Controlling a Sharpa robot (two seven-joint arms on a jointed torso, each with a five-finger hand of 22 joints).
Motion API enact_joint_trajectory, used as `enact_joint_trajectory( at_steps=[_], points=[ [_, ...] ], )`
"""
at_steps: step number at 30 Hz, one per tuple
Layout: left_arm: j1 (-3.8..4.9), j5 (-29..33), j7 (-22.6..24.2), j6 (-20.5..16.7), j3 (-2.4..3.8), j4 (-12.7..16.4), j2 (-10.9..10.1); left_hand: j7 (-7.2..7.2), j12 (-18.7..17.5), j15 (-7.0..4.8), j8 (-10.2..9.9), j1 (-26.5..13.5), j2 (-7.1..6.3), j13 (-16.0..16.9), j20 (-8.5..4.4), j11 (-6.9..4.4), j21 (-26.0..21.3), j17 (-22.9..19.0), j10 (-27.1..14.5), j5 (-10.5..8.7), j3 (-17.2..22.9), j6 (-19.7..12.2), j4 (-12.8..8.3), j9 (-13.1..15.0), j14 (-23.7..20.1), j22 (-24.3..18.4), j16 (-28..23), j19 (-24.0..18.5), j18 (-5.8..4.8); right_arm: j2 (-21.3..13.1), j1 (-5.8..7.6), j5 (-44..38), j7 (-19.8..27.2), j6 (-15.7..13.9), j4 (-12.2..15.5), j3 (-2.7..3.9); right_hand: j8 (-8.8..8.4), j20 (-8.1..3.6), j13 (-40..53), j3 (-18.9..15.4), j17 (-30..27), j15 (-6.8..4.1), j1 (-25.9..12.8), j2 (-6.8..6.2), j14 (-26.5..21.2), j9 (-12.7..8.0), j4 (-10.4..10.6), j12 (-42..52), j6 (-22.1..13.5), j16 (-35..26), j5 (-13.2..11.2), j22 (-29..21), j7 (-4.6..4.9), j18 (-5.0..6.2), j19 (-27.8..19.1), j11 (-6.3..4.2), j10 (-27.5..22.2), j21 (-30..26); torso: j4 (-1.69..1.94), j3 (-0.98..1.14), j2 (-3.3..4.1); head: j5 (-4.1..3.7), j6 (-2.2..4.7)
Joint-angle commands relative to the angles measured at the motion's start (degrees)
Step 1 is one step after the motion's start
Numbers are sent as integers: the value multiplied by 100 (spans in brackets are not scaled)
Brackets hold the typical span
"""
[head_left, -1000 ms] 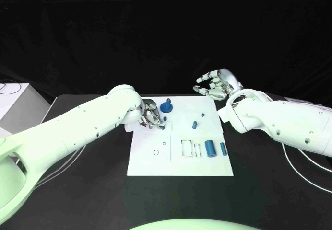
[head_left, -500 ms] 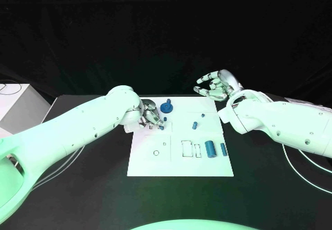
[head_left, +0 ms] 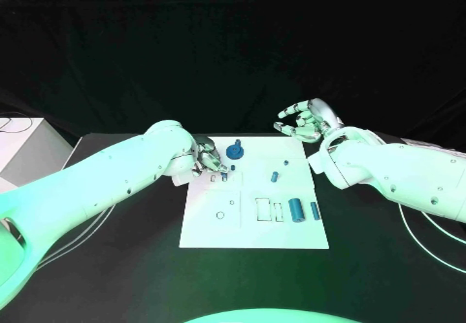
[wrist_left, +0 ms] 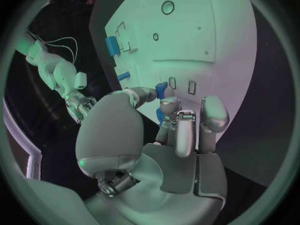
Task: Assemble the parts on the task board
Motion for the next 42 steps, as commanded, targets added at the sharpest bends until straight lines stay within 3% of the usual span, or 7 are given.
enact_joint_trajectory(
  at_steps=[1, 21, 42],
  points=[
    [3, -224, 98, -207, 4, 42, 9, -4, 14, -34, -13, -45, 17, -5, -11, 0, 20, 1315, 54, 23, 1440, 38, -1488, 11, 529, -2, 38, 36, -57, -5, -6, -27, 30, 62, 5, 3, 34, 13, 1109, 42, 1509, 5, 29, 23, 597, 3, -5, -14, -23, 23, 14, 814, 12, -70, 326, 9, 146, -23, -4, -6, 5, 7, -5],
    [-5, -519, 127, -268, -6, 115, 80, -12, 12, -40, -21, -48, 11, -2, -16, -6, 35, 1331, 69, 49, 1444, 60, -1511, 18, 535, 23, 45, 52, -62, -14, -12, -27, 29, 62, 15, 3, 34, 13, 1109, 42, 1509, 5, 29, 23, 597, 3, -5, -14, -23, 23, 14, 814, 12, -70, 326, 9, 146, -23, -7, -8, 16, 25, -62],
    [-14, -550, 87, -82, -30, 124, 54, -15, 10, -44, -29, -51, 7, -2, -20, -11, 42, 1343, 79, 68, 1449, 75, -1527, 23, 539, 34, 51, 59, -64, -24, -12, -27, 31, 57, 23, 3, 34, 13, 1109, 42, 1509, 5, 29, 23, 597, 3, -5, -14, -23, 23, 14, 814, 12, -70, 326, 9, 146, -23, -7, -4, 17, 48, -133]
  ],
)
